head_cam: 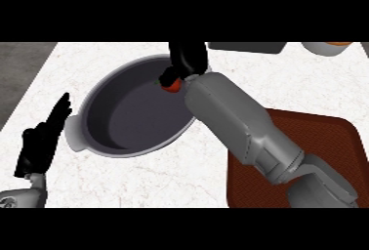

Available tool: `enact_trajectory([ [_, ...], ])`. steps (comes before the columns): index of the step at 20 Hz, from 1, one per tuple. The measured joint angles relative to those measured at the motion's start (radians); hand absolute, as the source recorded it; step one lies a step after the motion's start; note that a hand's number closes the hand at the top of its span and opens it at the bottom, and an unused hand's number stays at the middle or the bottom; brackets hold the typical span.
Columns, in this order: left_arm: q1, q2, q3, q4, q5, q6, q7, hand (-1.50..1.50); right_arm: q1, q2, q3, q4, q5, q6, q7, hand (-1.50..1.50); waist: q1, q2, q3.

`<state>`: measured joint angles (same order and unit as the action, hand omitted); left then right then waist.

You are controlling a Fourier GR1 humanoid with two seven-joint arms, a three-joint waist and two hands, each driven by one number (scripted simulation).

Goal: Pick the bell pepper from the tray and place it in the pot

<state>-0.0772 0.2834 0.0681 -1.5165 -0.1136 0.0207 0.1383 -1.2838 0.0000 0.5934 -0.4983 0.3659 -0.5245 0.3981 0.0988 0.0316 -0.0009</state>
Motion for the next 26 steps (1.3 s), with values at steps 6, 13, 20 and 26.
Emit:
enact_trajectory([
  [6, 0.015, -0.013, -0.008, 0.001, -0.009, 0.004, -0.022, 0.00, 0.004, 0.000, -0.053, 0.030, -0.091, -0.077, -0.142, -1.50, 0.010, 0.001, 0.001],
  [13, 0.004, -0.006, 0.007, 0.006, 0.000, -0.002, 0.000, 0.00, 0.042, 0.000, -0.173, -0.092, -0.270, -0.220, -0.330, -1.50, -0.002, -0.005, 0.002],
  [20, 0.025, 0.002, 0.031, -0.004, 0.003, -0.002, 0.020, 0.00, 0.089, 0.000, -0.233, -0.131, -0.447, -0.141, -0.458, -1.50, -0.045, -0.019, 0.001],
  [26, 0.075, 0.005, 0.060, -0.023, 0.009, -0.006, 0.011, 0.00, 0.220, -0.018, -0.255, -0.257, -0.492, -0.055, -0.516, -1.50, -0.083, -0.030, 0.001],
])
